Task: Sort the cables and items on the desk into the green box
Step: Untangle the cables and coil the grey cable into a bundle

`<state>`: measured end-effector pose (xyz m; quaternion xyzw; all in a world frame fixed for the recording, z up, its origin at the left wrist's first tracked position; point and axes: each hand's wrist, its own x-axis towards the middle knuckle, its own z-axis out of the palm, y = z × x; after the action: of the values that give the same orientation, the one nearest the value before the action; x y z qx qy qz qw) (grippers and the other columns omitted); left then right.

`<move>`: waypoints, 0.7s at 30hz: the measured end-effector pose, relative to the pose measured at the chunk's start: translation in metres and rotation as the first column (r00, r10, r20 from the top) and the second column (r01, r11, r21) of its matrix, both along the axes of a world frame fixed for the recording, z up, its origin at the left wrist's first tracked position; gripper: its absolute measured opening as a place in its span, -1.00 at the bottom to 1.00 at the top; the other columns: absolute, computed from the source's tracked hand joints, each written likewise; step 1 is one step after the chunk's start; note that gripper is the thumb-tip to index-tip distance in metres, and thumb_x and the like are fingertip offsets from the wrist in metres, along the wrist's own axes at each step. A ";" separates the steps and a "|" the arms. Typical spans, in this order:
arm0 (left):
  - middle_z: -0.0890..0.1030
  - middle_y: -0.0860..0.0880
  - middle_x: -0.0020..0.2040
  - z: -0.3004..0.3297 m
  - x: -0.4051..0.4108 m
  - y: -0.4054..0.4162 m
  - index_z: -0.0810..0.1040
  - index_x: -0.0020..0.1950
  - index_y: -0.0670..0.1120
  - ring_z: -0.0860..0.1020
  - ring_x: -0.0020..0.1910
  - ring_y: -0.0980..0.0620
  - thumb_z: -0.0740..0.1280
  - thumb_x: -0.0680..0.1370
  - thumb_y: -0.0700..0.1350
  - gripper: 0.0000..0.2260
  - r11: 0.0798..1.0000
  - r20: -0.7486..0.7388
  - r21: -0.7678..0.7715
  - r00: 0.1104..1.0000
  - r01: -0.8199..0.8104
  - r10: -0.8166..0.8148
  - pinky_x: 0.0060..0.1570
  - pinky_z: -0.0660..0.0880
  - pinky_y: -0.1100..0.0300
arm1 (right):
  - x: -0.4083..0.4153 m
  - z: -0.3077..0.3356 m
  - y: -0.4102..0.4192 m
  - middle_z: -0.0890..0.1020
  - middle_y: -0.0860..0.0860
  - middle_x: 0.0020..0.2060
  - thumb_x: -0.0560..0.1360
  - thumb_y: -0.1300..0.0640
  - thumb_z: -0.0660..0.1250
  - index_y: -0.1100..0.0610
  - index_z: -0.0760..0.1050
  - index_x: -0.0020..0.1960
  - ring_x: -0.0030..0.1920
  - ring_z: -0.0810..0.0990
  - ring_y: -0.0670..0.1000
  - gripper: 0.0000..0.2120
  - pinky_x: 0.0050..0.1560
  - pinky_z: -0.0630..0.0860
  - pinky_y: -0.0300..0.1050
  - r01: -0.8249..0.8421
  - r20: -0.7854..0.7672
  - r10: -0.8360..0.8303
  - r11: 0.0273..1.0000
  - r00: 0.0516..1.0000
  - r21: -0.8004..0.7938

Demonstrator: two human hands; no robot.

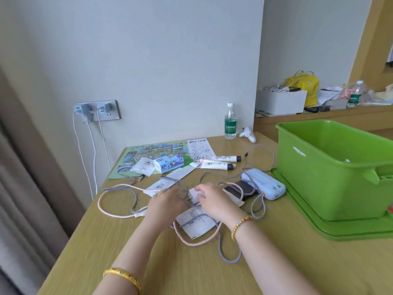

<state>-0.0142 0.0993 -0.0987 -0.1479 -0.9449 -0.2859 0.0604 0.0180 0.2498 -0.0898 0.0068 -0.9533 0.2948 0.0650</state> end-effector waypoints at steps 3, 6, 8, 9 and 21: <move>0.52 0.00 0.27 -0.021 -0.007 -0.009 0.52 0.23 -0.08 0.47 0.22 -0.09 0.26 0.53 -0.07 -0.71 0.994 -0.074 -0.109 0.997 0.023 -0.031 0.19 0.30 0.13 | -0.001 -0.009 0.002 0.36 0.01 0.36 0.60 0.22 0.07 0.15 0.36 0.35 0.34 0.32 0.02 -0.66 0.31 0.32 -0.10 -0.058 -0.004 0.058 0.998 0.998 0.029; 0.45 0.09 0.33 -0.031 -0.012 -0.010 0.48 0.26 0.03 0.42 0.26 -0.03 0.16 0.56 -0.05 -0.71 0.968 -0.142 -0.251 0.989 -0.006 -0.031 0.24 0.19 0.10 | 0.003 -0.010 0.012 0.40 -0.02 0.33 0.60 0.24 0.06 0.13 0.38 0.34 0.28 0.39 -0.04 -0.67 0.27 0.35 -0.17 -0.030 -0.056 0.029 0.999 0.998 -0.032; 0.46 0.11 0.31 -0.031 -0.010 -0.005 0.49 0.24 0.05 0.39 0.28 -0.01 0.12 0.58 -0.03 -0.72 0.973 -0.169 -0.227 0.986 -0.036 -0.003 0.25 0.17 0.09 | 0.007 -0.008 0.021 0.45 0.00 0.28 0.60 0.23 0.06 0.12 0.40 0.31 0.24 0.42 -0.03 -0.67 0.25 0.37 -0.15 0.030 -0.113 -0.036 0.998 0.993 -0.050; 0.46 0.09 0.32 -0.031 -0.008 -0.002 0.49 0.24 0.04 0.35 0.32 -0.02 0.12 0.58 -0.02 -0.72 0.981 -0.183 -0.187 0.983 -0.050 0.015 0.27 0.17 0.07 | 0.008 -0.008 0.027 0.45 0.01 0.27 0.60 0.23 0.07 0.12 0.39 0.32 0.25 0.40 -0.01 -0.67 0.27 0.35 -0.13 0.083 -0.144 -0.084 0.996 0.986 -0.013; 0.40 0.05 0.39 -0.026 0.021 0.015 0.32 0.41 0.04 0.34 0.34 0.01 0.21 0.56 0.10 -0.57 0.944 -0.073 -0.210 0.959 0.254 -0.274 0.33 0.15 0.20 | 0.016 -0.018 0.060 0.45 0.11 0.21 0.55 0.11 0.17 0.15 0.42 0.14 0.24 0.32 0.16 -0.80 0.20 0.32 0.00 0.414 -0.059 -0.413 0.872 0.909 0.262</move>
<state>0.0065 0.1144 -0.1249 -0.2929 -0.9359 -0.1881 0.0542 0.0344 0.3101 -0.1076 -0.1882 -0.9637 0.1419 0.1253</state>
